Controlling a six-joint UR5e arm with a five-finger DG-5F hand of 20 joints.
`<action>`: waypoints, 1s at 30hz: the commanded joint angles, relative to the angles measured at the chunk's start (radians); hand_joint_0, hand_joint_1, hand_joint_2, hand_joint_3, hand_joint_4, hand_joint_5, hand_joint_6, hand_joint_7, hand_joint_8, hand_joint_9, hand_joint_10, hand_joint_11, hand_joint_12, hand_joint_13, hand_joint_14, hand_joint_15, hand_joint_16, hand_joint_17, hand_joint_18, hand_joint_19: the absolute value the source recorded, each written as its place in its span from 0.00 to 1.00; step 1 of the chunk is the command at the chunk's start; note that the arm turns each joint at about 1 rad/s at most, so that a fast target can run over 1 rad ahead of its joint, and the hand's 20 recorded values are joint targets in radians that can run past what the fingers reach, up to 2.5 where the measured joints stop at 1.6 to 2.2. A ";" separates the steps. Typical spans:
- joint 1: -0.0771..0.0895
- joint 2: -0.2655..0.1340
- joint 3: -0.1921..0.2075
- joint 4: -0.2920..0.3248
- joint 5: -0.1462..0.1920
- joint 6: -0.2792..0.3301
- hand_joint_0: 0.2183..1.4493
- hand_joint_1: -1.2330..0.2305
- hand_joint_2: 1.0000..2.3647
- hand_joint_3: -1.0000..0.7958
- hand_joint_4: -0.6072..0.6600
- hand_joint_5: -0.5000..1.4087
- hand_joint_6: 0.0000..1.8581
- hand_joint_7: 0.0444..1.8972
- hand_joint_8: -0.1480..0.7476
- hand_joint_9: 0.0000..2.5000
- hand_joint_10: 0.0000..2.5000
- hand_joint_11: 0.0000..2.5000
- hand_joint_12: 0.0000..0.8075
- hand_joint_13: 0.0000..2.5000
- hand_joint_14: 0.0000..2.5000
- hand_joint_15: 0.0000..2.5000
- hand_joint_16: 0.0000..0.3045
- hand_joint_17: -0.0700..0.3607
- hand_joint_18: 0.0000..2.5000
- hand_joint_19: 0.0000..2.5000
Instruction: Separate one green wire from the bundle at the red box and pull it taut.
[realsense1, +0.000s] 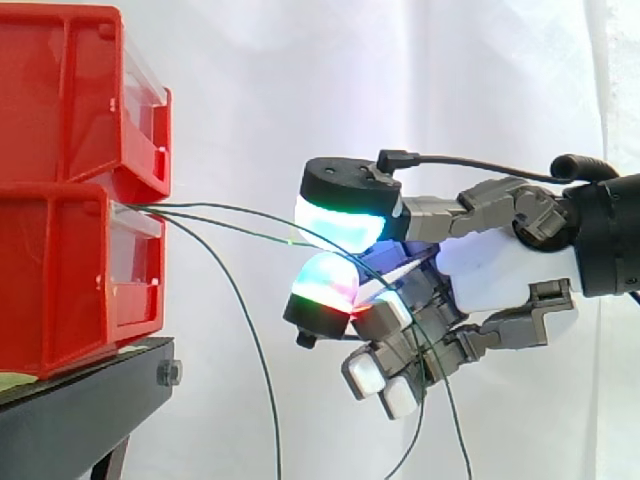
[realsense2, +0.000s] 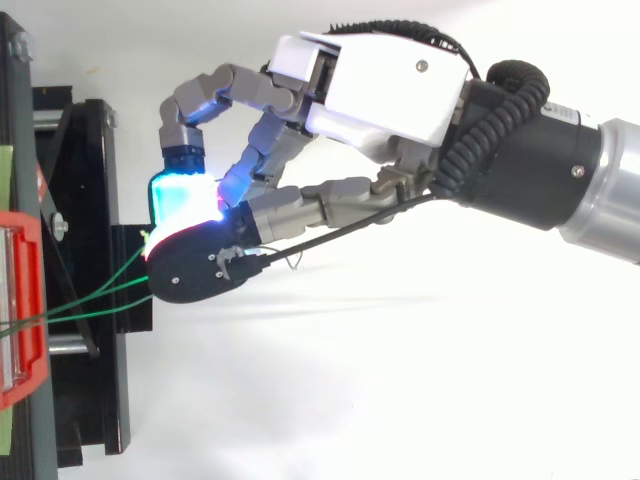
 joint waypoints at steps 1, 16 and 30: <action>0.000 0.002 0.000 0.001 0.000 -0.002 0.31 0.38 0.01 0.32 0.62 0.17 0.46 0.65 0.49 0.48 0.01 0.40 0.43 0.41 0.01 0.25 0.17 0.43 0.35 0.28; 0.000 0.000 0.000 0.000 0.000 -0.003 0.31 0.34 0.02 0.48 0.52 0.18 0.47 0.69 0.49 0.49 0.01 0.40 0.44 0.38 0.01 0.24 0.16 0.42 0.34 0.28; 0.006 0.002 0.000 -0.023 -0.003 0.001 0.30 0.32 0.02 0.51 0.48 0.19 0.46 0.71 0.42 0.40 0.01 0.29 0.42 0.27 0.01 0.14 0.16 0.41 0.28 0.24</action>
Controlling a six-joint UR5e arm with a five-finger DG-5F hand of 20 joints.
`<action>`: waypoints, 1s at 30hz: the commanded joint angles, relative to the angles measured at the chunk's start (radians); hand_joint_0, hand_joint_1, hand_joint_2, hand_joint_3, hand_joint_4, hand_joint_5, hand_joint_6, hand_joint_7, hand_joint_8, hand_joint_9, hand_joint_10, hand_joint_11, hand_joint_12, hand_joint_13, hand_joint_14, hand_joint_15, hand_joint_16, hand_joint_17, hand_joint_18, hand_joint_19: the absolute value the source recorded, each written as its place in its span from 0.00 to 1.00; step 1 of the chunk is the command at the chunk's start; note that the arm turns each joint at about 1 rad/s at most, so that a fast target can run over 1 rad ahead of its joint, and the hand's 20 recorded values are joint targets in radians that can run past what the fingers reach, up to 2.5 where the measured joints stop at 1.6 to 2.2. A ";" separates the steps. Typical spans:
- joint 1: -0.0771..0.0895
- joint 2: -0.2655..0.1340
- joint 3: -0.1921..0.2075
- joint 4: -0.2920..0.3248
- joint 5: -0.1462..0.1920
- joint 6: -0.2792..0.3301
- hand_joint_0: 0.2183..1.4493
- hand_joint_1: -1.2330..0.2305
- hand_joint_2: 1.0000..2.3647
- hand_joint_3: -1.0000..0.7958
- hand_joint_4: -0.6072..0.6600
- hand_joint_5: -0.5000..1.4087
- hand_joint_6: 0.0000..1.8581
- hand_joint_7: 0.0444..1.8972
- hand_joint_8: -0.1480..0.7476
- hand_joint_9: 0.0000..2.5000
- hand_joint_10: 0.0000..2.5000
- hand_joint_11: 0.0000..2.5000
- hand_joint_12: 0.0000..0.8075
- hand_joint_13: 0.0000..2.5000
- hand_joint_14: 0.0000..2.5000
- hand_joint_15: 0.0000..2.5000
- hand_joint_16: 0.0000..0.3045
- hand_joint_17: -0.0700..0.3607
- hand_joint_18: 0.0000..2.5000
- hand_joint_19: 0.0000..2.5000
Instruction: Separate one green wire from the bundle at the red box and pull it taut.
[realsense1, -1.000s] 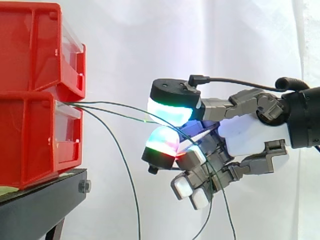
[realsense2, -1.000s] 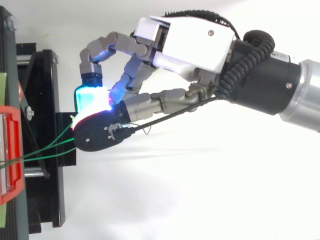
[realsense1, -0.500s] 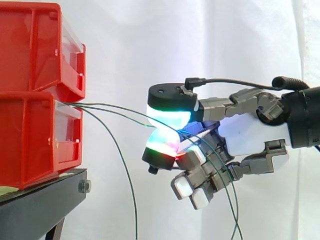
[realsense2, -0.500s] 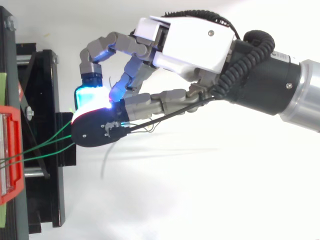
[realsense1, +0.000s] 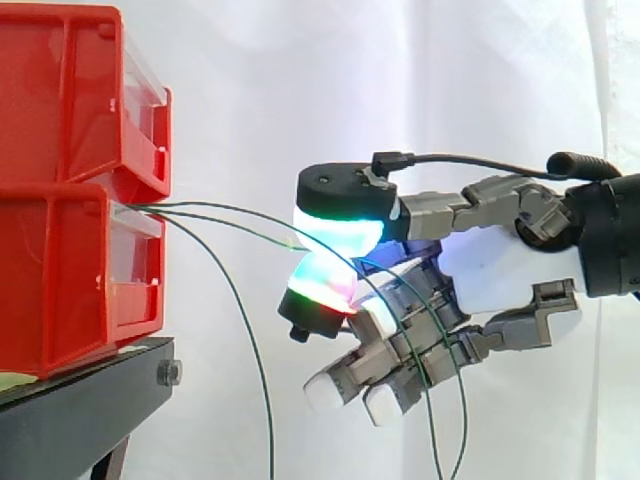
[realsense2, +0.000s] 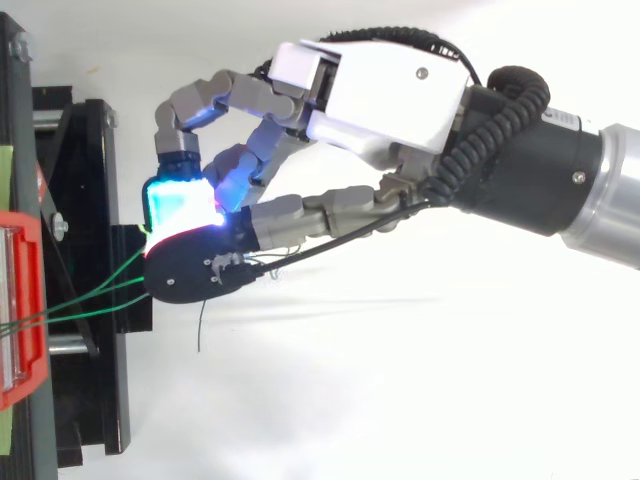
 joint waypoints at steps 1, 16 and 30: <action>0.002 0.000 0.000 -0.016 -0.001 0.000 0.30 0.32 0.02 0.51 0.48 0.19 0.46 0.71 0.42 0.40 0.01 0.28 0.42 0.27 0.00 0.13 0.16 0.41 0.27 0.24; 0.016 0.052 -0.001 -0.121 0.037 -0.024 0.31 0.31 0.02 0.51 0.48 0.19 0.46 0.72 0.41 0.38 0.01 0.26 0.42 0.24 0.00 0.11 0.16 0.41 0.25 0.23; 0.033 0.052 -0.064 -0.147 0.157 -0.072 0.31 0.31 0.02 0.52 0.47 0.19 0.46 0.72 0.43 0.35 0.01 0.25 0.46 0.26 0.00 0.11 0.19 0.46 0.30 0.23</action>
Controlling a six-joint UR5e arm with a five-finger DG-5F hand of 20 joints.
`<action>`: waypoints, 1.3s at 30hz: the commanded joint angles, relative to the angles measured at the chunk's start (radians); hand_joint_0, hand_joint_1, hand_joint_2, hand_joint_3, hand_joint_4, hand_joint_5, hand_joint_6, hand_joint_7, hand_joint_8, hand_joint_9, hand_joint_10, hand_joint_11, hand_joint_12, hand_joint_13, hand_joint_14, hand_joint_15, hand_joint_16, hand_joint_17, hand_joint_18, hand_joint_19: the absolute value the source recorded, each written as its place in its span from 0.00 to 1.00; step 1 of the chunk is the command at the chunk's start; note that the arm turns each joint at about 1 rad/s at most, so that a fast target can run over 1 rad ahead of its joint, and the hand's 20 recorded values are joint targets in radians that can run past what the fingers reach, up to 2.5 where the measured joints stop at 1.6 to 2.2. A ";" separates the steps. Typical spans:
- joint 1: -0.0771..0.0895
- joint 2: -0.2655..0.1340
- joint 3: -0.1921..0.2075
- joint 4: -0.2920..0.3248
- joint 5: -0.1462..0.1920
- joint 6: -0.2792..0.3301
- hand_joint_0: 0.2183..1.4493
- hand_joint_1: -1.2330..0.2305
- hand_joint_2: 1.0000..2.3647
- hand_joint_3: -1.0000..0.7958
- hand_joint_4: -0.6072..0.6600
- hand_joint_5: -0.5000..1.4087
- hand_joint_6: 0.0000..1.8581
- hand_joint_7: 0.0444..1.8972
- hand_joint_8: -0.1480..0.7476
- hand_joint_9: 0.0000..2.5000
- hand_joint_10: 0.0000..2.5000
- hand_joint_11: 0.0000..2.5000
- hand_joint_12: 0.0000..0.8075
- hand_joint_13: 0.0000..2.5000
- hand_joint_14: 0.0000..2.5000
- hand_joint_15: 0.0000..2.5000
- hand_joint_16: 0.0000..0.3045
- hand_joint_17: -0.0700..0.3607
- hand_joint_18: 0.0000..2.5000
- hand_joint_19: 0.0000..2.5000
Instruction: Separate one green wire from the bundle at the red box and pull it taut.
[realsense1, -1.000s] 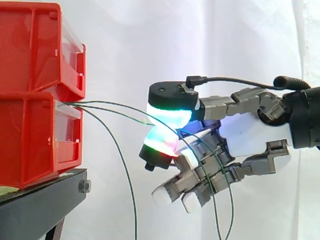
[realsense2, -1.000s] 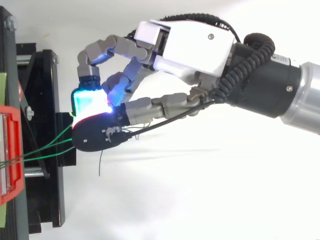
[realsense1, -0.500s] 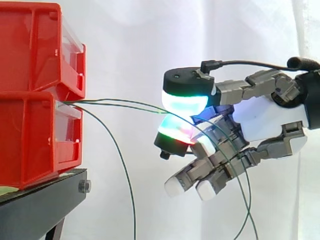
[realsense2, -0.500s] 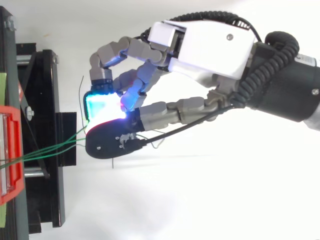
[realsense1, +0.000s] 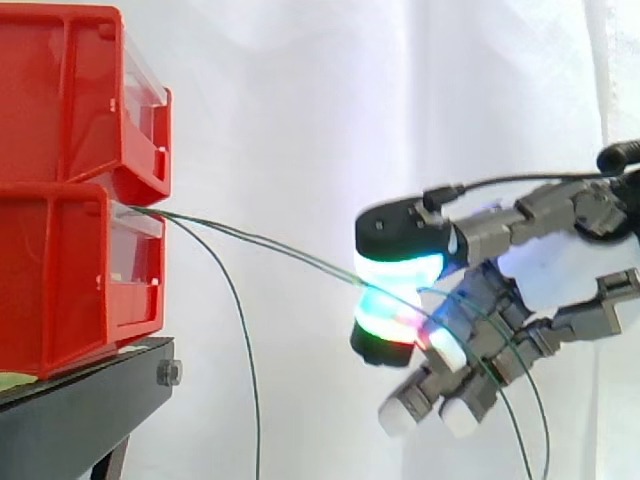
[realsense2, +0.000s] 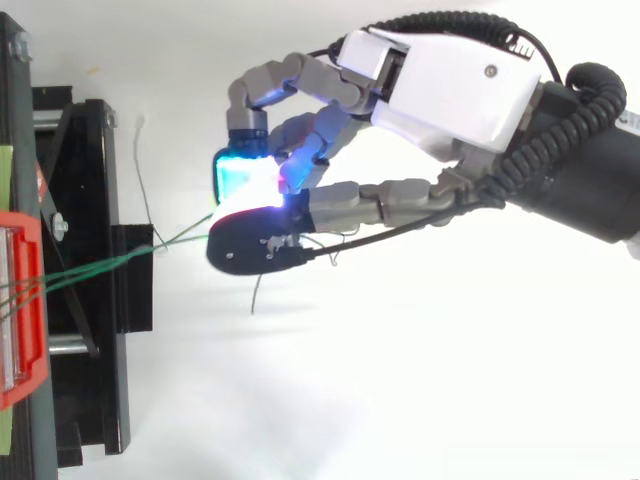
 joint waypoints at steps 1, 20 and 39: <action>0.003 0.000 -0.038 0.011 0.023 -0.012 0.30 0.32 0.02 0.52 0.47 0.19 0.46 0.72 0.44 0.34 0.01 0.25 0.47 0.26 0.00 0.11 0.19 0.46 0.30 0.23; 0.010 0.002 -0.061 -0.047 0.181 0.008 0.31 0.33 0.02 0.51 0.50 0.19 0.47 0.70 0.47 0.42 0.01 0.43 0.44 0.35 0.01 0.21 0.17 0.43 0.31 0.26; 0.037 0.002 -0.210 0.332 -0.037 -0.003 0.31 0.33 0.02 0.51 0.51 0.19 0.47 0.70 0.47 0.41 0.01 0.39 0.44 0.35 0.01 0.20 0.17 0.43 0.31 0.26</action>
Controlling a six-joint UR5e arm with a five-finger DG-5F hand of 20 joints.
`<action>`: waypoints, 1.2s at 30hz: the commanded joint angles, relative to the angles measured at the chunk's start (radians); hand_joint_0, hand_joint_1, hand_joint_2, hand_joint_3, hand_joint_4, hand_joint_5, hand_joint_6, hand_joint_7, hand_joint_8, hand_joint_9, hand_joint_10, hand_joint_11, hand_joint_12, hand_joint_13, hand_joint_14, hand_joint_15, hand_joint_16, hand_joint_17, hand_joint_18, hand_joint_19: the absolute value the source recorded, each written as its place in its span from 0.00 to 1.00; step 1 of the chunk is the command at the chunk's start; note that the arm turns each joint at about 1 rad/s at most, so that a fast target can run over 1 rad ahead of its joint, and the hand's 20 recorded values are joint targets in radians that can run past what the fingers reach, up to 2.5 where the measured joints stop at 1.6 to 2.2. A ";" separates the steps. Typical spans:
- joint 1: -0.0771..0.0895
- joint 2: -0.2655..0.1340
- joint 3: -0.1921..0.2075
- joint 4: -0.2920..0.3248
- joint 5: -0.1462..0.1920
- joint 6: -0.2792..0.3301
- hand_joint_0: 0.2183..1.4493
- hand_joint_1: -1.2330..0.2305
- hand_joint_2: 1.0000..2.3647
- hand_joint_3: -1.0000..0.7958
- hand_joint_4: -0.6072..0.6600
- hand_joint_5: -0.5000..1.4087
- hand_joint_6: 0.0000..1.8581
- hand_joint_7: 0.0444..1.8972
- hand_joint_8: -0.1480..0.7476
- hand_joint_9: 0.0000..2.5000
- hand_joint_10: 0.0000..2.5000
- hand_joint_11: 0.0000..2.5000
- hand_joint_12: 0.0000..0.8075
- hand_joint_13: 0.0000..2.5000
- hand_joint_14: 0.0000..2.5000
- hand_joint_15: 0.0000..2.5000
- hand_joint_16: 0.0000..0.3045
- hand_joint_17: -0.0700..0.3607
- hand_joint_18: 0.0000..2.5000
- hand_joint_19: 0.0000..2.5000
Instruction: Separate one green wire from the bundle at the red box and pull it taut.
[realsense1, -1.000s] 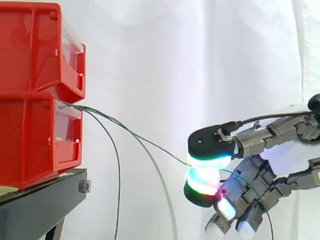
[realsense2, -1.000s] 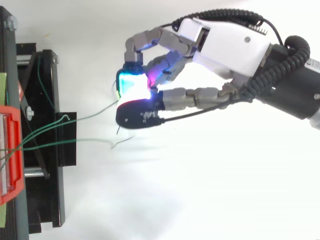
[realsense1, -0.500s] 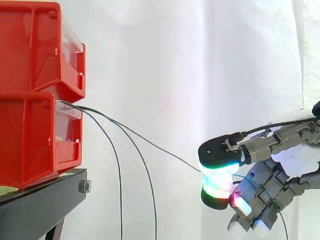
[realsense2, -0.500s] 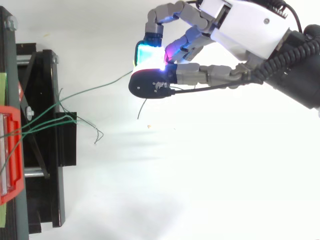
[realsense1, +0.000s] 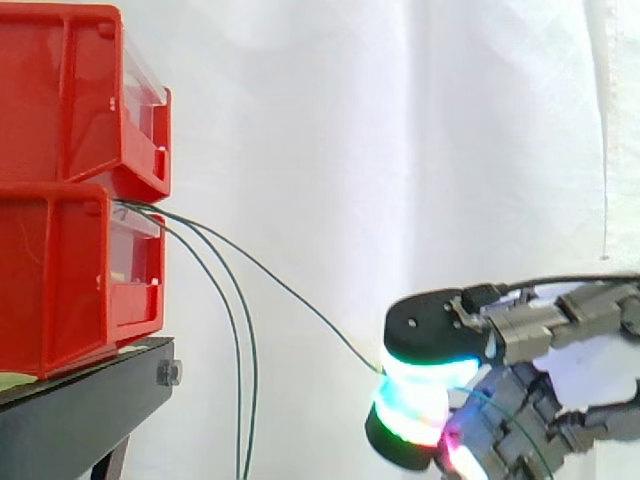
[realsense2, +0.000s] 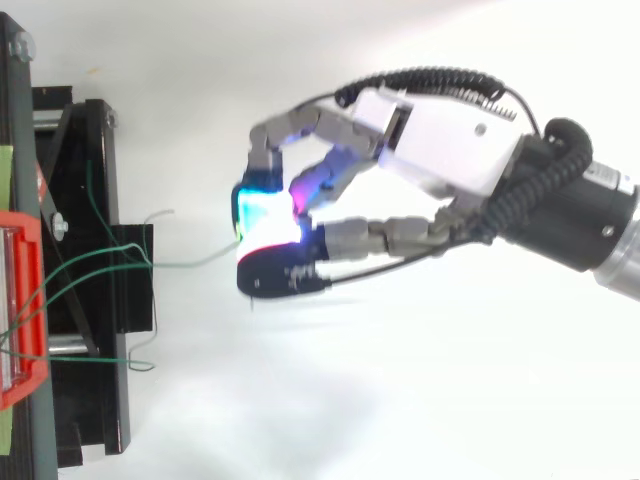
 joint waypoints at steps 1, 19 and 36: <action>0.004 0.000 -0.052 0.172 -0.088 -0.004 0.30 0.33 0.02 0.51 0.51 0.19 0.47 0.70 0.47 0.41 0.01 0.39 0.44 0.35 0.01 0.20 0.17 0.43 0.31 0.26; 0.010 0.000 -0.055 0.209 -0.126 -0.005 0.30 0.33 0.02 0.51 0.51 0.19 0.47 0.70 0.48 0.42 0.01 0.37 0.44 0.35 0.01 0.20 0.17 0.43 0.31 0.26; 0.010 0.000 -0.055 0.209 -0.126 -0.005 0.30 0.33 0.02 0.52 0.50 0.19 0.47 0.71 0.47 0.42 0.01 0.37 0.43 0.35 0.01 0.20 0.17 0.43 0.31 0.26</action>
